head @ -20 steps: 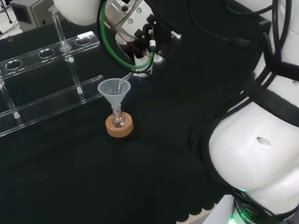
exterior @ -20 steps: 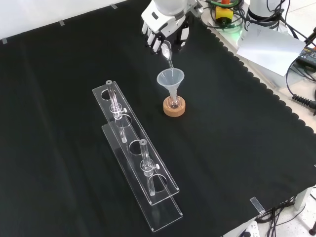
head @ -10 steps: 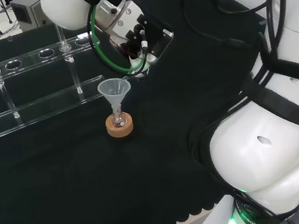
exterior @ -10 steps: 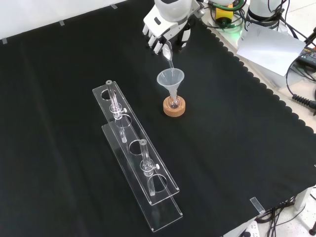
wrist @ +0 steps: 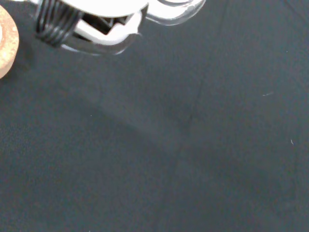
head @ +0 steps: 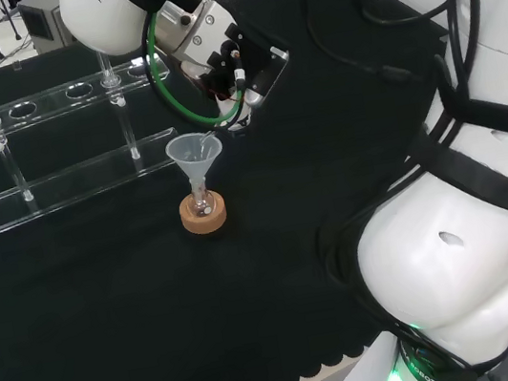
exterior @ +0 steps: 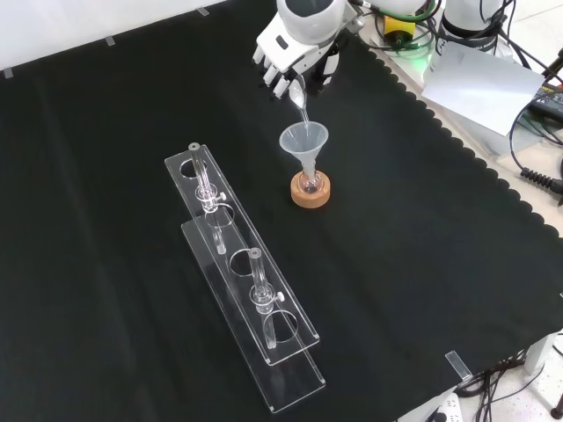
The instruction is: Pour all the NaCl from the weighing funnel into the round-bottom flask.
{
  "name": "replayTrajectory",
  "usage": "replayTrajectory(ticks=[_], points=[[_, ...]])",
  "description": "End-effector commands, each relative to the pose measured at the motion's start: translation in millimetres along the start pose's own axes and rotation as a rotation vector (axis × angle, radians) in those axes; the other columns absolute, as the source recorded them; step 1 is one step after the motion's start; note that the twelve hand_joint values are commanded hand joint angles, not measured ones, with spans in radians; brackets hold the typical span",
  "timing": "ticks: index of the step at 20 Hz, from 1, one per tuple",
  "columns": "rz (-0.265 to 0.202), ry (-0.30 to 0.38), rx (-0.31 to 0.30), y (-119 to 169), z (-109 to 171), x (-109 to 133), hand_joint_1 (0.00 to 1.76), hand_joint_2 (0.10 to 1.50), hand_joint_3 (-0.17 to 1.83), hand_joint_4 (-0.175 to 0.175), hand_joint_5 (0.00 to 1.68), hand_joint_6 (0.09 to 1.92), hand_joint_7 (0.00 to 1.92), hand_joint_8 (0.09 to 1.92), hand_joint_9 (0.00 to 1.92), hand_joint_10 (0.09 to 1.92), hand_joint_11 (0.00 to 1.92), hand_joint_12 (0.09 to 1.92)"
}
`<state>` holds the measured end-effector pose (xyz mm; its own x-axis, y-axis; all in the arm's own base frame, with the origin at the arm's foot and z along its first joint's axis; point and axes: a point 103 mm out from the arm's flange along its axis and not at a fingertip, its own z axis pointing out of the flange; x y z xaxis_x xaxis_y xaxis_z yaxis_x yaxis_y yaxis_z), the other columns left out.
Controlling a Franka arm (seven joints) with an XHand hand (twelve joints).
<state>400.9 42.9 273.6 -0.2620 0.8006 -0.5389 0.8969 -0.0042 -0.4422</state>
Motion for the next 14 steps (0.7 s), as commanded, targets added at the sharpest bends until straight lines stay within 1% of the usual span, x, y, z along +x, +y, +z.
replayTrajectory(ticks=[1, 8, 10, 14], points=[[-0.001, -0.041, 0.009, 2.5, -1.5, 4.6, 1.12, 0.64, 0.73, 0.175, 1.23, 0.78, 0.96, 0.54, 1.28, 0.17, 1.04, 0.93], [0.002, -0.049, 0.017, 4.7, -0.6, 1.9, 1.12, 0.64, 0.73, 0.175, 1.23, 0.78, 0.95, 0.54, 1.28, 0.17, 1.03, 0.93], [0.007, -0.062, 0.016, 3.8, -6.2, 7.9, 1.12, 0.64, 0.73, 0.175, 1.23, 0.78, 0.95, 0.54, 1.28, 0.17, 1.03, 0.93], [0.003, -0.065, 0.014, 4.9, -3.6, 2.3, 1.12, 0.64, 0.73, 0.175, 1.23, 0.78, 0.95, 0.53, 1.28, 0.17, 1.03, 0.93]])
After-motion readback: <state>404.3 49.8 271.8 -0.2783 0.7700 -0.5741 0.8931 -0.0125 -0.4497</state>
